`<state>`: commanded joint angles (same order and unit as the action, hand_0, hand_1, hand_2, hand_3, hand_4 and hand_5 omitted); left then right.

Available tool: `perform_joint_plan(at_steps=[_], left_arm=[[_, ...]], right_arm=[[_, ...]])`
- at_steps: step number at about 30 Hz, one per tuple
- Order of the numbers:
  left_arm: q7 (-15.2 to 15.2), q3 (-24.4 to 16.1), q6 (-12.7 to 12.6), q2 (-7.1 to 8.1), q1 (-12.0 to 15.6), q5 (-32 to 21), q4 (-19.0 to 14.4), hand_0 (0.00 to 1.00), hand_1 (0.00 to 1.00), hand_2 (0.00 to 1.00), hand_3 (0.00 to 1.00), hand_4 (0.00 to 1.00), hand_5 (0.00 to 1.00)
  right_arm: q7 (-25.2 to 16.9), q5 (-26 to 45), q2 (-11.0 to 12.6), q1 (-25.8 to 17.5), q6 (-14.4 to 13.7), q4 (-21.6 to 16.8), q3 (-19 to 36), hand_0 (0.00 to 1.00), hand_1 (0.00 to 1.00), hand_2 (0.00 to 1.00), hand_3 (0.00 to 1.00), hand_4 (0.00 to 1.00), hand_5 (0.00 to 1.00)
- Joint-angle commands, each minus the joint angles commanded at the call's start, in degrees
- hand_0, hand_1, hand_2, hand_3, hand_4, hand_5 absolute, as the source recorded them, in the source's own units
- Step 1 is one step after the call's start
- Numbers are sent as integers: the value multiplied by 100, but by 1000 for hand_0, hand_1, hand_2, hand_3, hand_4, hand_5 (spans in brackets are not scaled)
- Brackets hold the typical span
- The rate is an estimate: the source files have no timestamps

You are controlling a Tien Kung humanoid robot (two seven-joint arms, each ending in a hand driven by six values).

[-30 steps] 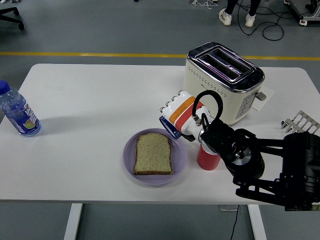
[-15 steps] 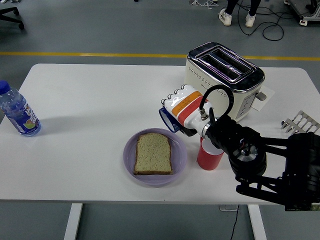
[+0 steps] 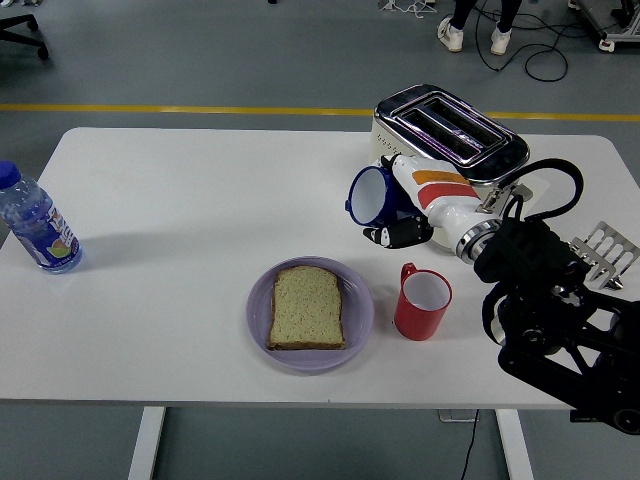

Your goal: Pick up the cup,pour liquid into bread,place the cup on the desk

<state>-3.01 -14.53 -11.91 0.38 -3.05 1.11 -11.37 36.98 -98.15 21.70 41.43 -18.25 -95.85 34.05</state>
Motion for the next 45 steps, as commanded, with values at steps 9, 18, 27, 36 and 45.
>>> perform_joint_plan(at_steps=[9,18,27,36,45], left_arm=[[0,-68,4,13,-34,44,2,633,643,653,505,241,856],[-1,-61,7,26,-58,73,4,633,645,653,505,240,855],[-2,-77,8,36,-85,99,1,633,645,653,505,240,854],[-2,-63,8,37,-88,108,3,633,643,653,505,241,854],[-3,0,7,35,-64,96,7,633,644,653,505,241,854]], right_arm=[[-491,1251,-105,-1068,-759,-277,1330,505,457,567,575,604,7],[-2388,2199,-219,-1991,-1576,-383,2259,548,477,583,583,579,13],[-3707,2336,-329,-2553,-1872,-35,2650,552,479,584,586,574,19],[-4817,2837,-531,-3020,-1872,639,2878,563,484,589,587,557,2],[-5831,3690,-723,-3418,-1693,1393,3039,566,488,596,589,539,2]])
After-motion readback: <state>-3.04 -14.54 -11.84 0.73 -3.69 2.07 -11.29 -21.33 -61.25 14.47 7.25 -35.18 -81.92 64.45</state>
